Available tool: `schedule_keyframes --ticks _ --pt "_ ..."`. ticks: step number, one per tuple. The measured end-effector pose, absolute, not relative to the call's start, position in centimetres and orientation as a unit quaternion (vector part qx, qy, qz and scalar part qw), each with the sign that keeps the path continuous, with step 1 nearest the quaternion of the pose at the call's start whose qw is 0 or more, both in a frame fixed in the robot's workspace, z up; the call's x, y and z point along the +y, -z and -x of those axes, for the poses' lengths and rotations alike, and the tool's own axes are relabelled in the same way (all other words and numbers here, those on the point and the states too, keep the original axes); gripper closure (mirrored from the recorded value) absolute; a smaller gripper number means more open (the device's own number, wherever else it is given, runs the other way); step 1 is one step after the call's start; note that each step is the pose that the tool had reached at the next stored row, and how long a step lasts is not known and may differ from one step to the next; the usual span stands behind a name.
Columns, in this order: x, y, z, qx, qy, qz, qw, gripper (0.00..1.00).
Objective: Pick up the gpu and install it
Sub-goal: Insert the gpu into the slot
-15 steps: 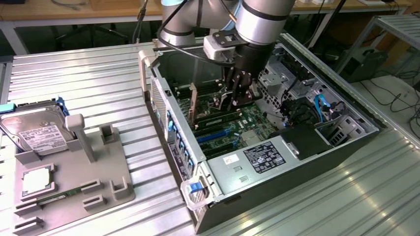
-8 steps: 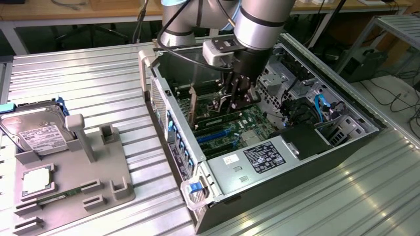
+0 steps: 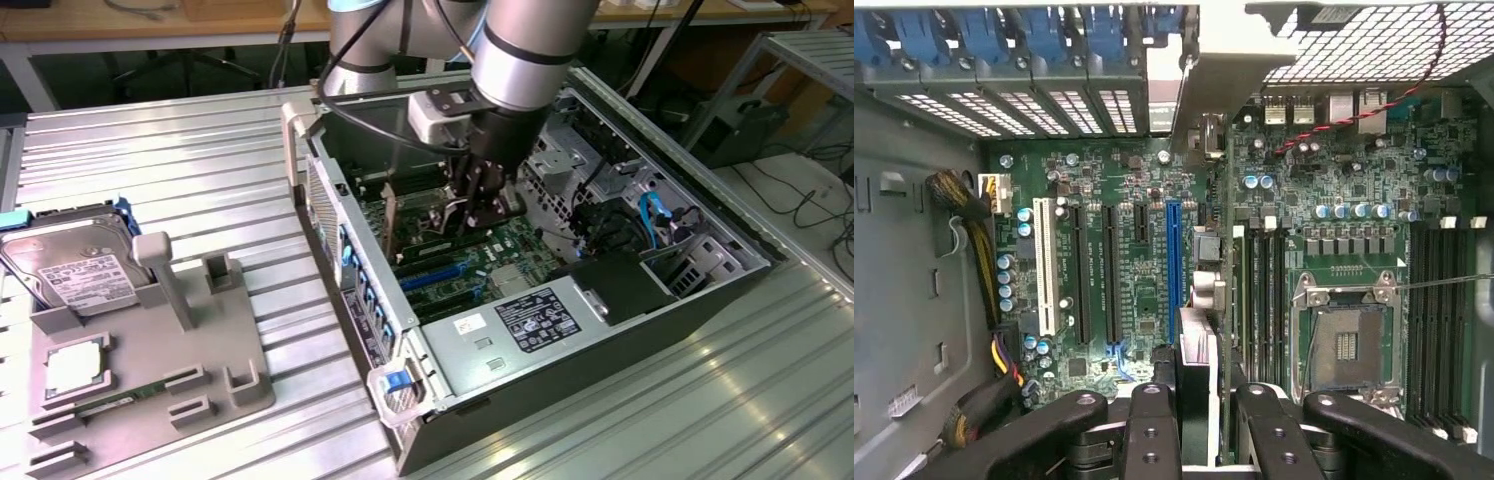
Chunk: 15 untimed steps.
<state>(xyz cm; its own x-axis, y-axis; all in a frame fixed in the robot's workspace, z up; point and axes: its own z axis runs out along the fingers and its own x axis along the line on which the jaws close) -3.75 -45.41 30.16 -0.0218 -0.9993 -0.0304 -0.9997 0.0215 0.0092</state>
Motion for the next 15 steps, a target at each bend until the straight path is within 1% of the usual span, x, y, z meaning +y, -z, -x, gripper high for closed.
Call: schedule_keyframes --ticks 6,15 --pt "-46.1 -29.9 3.8 0.715 -0.014 0.699 0.008 0.72" --pt "-46.1 -28.8 4.1 0.715 -0.016 0.699 0.01 0.72"
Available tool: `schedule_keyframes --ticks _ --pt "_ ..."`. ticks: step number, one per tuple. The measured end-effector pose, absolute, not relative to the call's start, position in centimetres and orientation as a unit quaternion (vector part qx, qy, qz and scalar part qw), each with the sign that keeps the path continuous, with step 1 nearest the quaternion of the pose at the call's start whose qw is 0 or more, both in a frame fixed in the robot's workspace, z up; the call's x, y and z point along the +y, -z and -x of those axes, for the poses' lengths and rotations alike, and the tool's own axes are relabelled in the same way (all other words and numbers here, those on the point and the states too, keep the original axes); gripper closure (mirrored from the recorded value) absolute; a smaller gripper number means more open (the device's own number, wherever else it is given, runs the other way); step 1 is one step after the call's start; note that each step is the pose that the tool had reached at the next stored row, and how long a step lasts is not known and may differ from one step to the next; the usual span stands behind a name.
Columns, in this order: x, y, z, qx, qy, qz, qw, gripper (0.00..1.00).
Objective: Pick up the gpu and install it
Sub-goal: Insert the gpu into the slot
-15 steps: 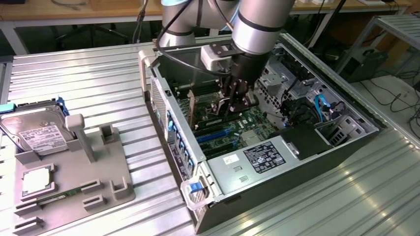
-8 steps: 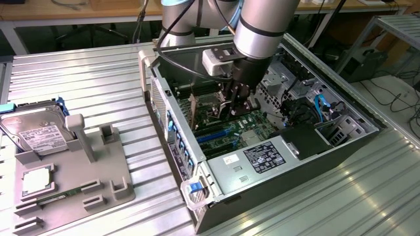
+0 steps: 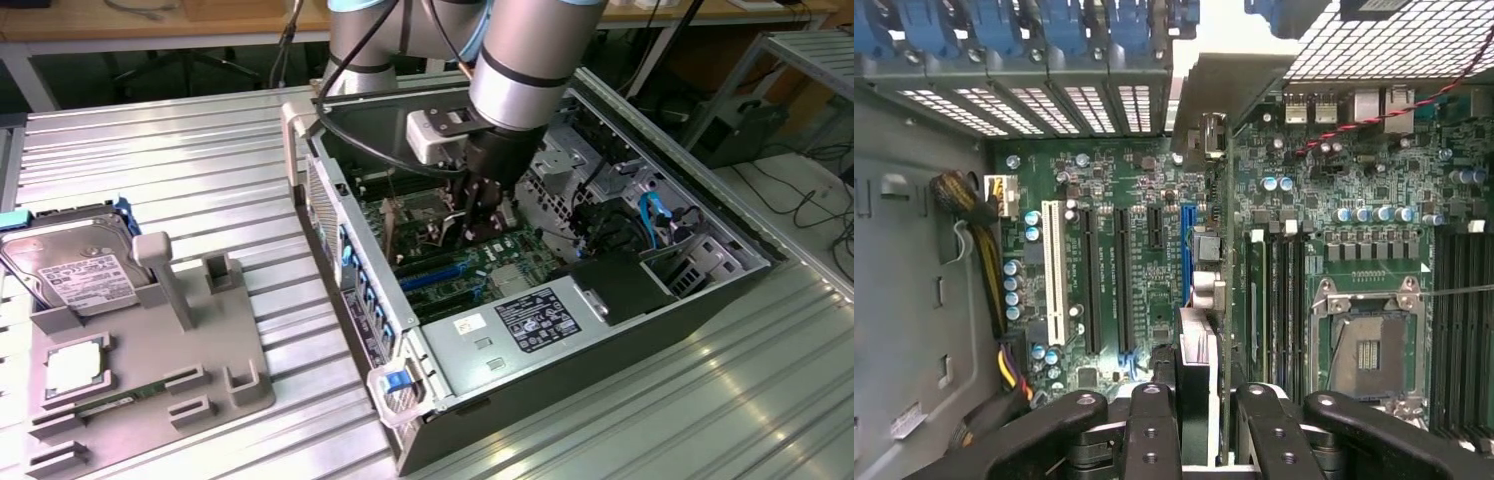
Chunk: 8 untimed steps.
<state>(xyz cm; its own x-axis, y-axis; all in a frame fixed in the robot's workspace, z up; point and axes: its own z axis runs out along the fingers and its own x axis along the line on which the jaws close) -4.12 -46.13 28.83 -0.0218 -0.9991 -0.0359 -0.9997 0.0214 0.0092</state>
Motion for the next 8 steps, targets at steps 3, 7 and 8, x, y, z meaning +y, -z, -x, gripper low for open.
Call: schedule_keyframes --ticks 3,7,8 --pt "-46.16 -28.55 4.21 0.715 -0.016 0.699 0.01 0.72" --pt "-46.35 -28.11 4.23 0.715 -0.017 0.699 0.01 0.72" --pt "-46.36 -28.02 4.27 0.715 -0.016 0.699 0.01 0.72"
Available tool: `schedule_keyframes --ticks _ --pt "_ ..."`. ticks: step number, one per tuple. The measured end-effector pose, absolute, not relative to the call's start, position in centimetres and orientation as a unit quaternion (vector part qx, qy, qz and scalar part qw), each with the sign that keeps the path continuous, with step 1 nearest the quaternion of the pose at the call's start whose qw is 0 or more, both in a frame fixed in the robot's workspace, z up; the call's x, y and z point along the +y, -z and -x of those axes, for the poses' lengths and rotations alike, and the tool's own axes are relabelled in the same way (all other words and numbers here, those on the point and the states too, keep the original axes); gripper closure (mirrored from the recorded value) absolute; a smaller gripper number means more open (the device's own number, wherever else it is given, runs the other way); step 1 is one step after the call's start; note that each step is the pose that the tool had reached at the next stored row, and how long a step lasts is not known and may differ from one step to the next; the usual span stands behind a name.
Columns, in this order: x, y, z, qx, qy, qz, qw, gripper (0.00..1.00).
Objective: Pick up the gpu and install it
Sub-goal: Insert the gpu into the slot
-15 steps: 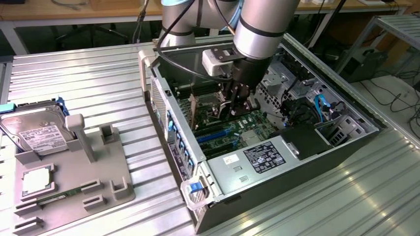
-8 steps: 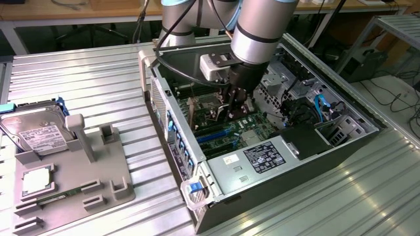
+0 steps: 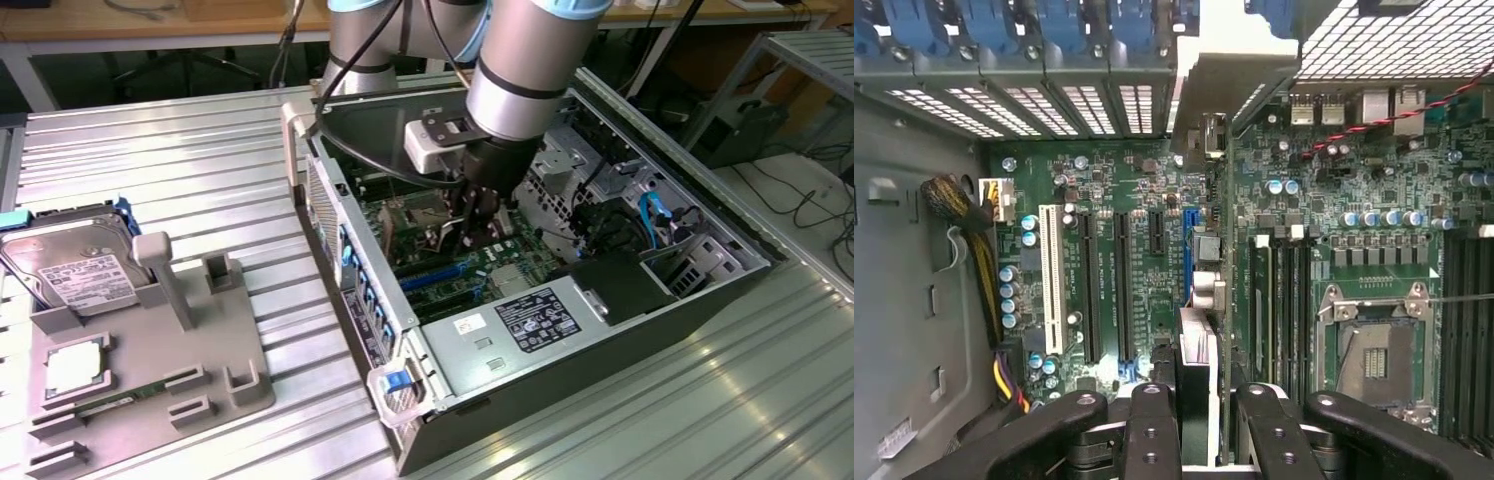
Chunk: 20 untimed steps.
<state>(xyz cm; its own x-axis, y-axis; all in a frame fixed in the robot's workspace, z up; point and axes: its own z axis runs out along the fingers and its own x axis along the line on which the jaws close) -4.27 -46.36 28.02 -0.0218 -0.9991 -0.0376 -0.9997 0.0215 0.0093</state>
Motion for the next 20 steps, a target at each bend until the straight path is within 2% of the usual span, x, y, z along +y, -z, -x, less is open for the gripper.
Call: schedule_keyframes --ticks 20 --pt "-46.8 -25.9 5.0 0.715 -0.017 0.699 0.011 0.72"
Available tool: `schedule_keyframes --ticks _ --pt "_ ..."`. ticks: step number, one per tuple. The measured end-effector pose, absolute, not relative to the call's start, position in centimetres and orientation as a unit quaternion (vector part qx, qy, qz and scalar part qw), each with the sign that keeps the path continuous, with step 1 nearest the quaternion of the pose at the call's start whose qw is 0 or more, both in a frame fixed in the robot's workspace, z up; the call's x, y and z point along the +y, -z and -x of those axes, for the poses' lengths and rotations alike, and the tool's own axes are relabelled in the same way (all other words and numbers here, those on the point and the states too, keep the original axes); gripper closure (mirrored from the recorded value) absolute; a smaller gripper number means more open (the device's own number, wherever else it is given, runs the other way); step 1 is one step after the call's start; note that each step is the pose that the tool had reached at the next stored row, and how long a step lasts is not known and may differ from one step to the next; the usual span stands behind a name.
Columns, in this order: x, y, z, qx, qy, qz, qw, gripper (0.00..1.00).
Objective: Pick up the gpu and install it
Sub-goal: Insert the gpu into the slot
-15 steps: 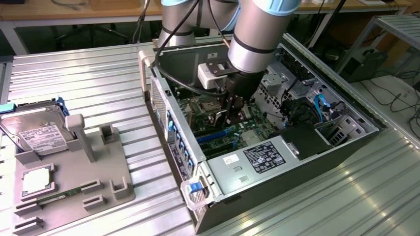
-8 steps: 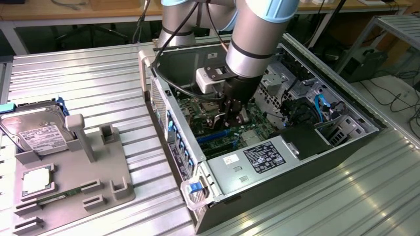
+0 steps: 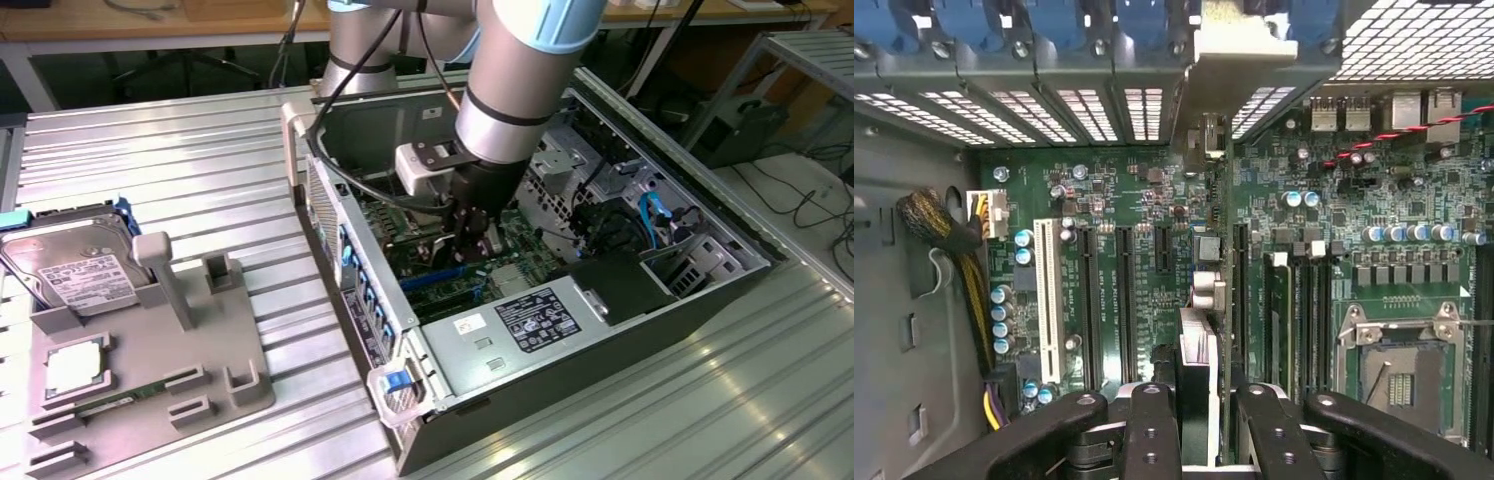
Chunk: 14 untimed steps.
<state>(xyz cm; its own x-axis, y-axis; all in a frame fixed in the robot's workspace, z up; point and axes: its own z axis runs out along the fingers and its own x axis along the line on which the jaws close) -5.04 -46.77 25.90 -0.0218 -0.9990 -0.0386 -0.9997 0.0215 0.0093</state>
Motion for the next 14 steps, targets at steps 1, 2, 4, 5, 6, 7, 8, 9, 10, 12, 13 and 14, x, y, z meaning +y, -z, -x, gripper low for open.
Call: schedule_keyframes --ticks 1,2,4,5,6,7,8,9,10,12,13,14 --pt "-46.8 -25.8 5.1 0.715 -0.017 0.699 0.011 0.72" --pt "-46.8 -25.8 5.1 0.715 -0.017 0.699 0.01 0.72" --pt "-46.8 -25.6 5.2 0.715 -0.017 0.699 0.011 0.72" --pt "-46.8 -25.5 5.3 0.715 -0.017 0.699 0.011 0.72" --pt "-46.8 -25.4 5.4 0.715 -0.017 0.699 0.011 0.72" --pt "-46.8 -25.2 5.4 0.714 -0.018 0.699 0.011 0.72" --pt "-46.8 -25.1 5.5 0.714 -0.018 0.699 0.012 0.72" --pt "-46.8 -24.7 5.5 0.714 -0.018 0.699 0.012 0.72" --pt "-46.8 -24.5 5.5 0.714 -0.018 0.699 0.012 0.72" --pt "-46.8 -24.3 5.5 0.714 -0.019 0.699 0.013 0.72" --pt "-46.8 -24.3 5.5 0.714 -0.019 0.699 0.013 0.72" --pt "-46.8 -24.3 5.5 0.714 -0.019 0.699 0.013 0.72"
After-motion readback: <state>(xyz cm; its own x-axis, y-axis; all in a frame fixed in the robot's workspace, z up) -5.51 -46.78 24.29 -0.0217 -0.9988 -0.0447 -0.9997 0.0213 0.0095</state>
